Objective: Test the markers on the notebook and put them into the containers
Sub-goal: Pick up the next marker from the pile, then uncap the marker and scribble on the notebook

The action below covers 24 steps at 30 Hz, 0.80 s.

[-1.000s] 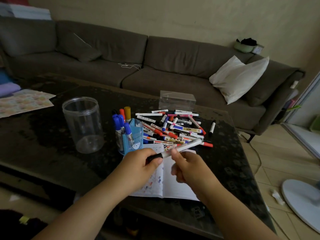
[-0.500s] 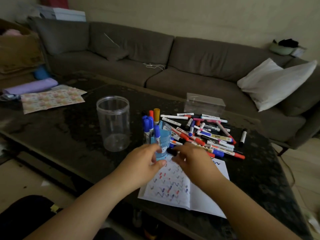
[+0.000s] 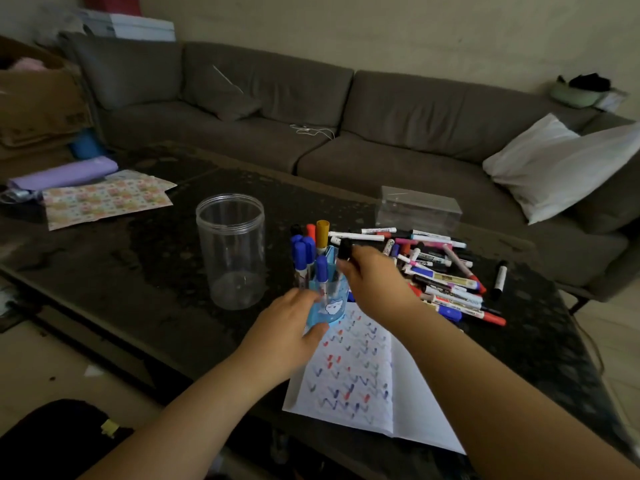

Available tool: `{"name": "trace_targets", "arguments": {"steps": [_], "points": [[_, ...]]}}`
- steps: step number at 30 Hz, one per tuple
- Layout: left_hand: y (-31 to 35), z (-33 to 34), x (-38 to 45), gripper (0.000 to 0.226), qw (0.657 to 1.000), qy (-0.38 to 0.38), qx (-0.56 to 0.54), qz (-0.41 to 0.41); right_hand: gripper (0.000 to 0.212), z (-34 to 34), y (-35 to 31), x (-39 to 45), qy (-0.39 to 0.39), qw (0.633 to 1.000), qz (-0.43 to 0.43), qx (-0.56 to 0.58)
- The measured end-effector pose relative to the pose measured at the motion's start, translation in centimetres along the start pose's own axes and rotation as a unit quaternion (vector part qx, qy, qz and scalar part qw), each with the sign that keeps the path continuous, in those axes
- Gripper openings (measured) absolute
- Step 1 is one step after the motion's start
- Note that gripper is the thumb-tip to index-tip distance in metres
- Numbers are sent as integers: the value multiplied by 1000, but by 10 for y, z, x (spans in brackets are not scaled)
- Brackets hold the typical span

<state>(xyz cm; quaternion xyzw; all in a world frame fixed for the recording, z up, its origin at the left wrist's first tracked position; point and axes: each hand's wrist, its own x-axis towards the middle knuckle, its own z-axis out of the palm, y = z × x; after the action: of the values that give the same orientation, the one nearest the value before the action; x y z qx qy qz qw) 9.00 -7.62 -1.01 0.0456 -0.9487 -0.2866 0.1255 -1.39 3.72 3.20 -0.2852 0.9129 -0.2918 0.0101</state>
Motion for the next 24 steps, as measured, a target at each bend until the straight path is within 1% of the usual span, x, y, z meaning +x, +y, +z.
{"name": "trace_targets", "arguments": {"steps": [2, 4, 7, 9, 14, 18, 21, 24], "points": [[0, 5, -2, 42, 1000, -7, -13, -8, 25, 9, 4, 2, -28, 999, 8, -17], [0, 12, -4, 42, 1000, -6, -16, -16, 28, 13, 11, -1, -31, 999, 8, -14], [2, 22, -3, 41, 1000, -6, -14, -23, 34, 12, 28, -13, -5, 1000, 4, 4], [3, 30, 0, 38, 1000, -13, -11, -17, 35, 10, 47, -22, 23, 1000, 20, 6], [10, 54, 8, 33, 999, -34, -27, 1, 32, 3, 113, -43, 32, 991, 129, -21], [23, 72, 17, 32, 998, -48, -35, 18, 42, -4, 153, -45, 30, 976, 196, -93], [33, 83, 26, 31, 997, -58, -38, 25, 47, -5, 167, -35, 0, 973, 184, -138], [39, 91, 35, 30, 996, -65, -48, 33, 43, -2, 170, -22, -20, 972, 155, -177]]}}
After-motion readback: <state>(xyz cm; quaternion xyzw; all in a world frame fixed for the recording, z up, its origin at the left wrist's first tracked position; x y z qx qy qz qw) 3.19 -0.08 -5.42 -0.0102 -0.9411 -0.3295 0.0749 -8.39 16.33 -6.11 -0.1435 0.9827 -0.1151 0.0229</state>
